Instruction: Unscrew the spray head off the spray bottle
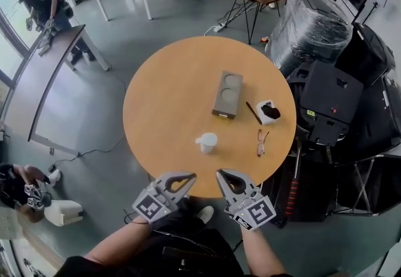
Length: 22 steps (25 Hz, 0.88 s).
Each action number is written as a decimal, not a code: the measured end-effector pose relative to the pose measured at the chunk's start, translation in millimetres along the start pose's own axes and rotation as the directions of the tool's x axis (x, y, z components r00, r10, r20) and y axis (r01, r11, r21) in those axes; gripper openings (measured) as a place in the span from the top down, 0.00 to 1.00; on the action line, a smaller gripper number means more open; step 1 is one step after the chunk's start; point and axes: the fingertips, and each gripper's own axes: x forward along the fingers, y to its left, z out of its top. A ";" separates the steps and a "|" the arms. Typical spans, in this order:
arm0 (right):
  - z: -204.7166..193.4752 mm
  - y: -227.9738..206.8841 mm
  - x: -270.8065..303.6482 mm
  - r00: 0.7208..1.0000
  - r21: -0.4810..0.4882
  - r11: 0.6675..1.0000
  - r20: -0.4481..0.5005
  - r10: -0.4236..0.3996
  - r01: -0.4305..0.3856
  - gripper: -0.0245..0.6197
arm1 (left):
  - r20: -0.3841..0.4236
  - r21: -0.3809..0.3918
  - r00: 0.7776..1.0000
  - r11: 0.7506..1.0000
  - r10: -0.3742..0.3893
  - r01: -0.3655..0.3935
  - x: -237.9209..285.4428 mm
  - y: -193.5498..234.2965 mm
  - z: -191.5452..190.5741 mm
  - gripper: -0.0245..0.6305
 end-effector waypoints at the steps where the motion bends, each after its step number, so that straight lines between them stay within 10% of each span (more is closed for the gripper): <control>1: -7.5 -7.4 6.5 1.000 0.004 1.000 -0.004 -0.008 0.008 0.92 | -0.008 -0.010 1.000 1.000 0.000 0.000 6.2 9.2 -10.0 0.91; 22: -174.8 -106.5 70.3 0.990 0.082 0.988 -0.059 -0.129 0.134 0.92 | -0.073 -0.036 0.995 0.997 0.066 -0.069 109.5 138.6 -243.7 0.60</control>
